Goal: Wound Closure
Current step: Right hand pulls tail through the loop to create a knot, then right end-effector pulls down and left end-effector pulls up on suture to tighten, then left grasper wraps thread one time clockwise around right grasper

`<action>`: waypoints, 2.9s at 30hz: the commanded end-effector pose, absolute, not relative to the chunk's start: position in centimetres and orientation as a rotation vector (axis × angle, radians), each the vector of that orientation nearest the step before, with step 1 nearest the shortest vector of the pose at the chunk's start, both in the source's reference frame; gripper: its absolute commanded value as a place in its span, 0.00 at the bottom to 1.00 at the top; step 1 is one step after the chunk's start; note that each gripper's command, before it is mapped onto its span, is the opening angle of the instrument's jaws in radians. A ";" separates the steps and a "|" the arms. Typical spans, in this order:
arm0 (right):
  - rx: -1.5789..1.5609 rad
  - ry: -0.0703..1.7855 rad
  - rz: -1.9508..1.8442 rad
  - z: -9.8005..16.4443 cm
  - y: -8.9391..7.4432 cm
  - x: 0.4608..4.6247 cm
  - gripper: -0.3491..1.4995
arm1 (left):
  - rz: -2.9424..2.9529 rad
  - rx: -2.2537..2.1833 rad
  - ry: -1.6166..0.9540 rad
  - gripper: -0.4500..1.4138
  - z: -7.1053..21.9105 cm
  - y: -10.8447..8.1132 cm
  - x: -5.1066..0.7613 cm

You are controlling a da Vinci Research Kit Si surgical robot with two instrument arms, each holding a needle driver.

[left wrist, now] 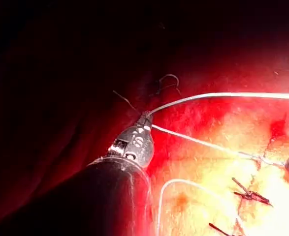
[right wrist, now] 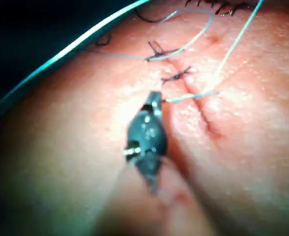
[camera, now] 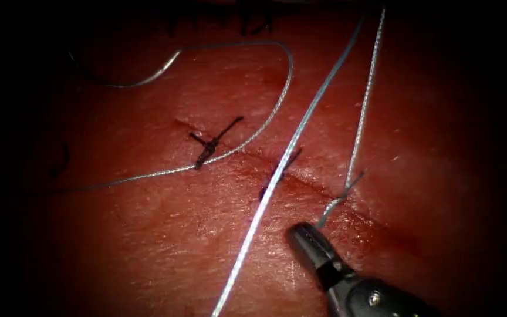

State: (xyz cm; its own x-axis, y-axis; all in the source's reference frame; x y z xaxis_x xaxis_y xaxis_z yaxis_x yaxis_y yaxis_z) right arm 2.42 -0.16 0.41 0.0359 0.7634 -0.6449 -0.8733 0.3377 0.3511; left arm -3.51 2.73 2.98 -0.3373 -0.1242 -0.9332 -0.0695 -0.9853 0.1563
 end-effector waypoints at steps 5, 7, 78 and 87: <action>-0.147 0.854 1.254 0.5 -0.4 2.49 0.00 | -2.526 1.789 -0.281 0.00 3.2 2.9 -3.60; -0.143 0.853 1.249 0.5 -0.5 2.49 0.00 | -2.528 1.791 -0.293 0.00 3.2 3.0 -3.60; 0.211 1.011 0.990 0.3 -0.3 2.15 0.34 | -2.320 2.436 0.186 0.00 1.9 0.8 -2.37; 0.215 0.995 0.981 0.8 0.1 2.13 0.14 | -2.265 2.576 0.242 0.00 2.0 0.6 -2.51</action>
State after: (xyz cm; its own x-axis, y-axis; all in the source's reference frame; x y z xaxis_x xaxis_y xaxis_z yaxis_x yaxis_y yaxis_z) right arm 2.08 0.14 0.69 0.1778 0.7757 -0.6055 -0.5943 0.5751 0.5622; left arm -2.45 0.64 1.98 0.1492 0.2957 -0.9436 -0.0942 -0.9456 -0.3113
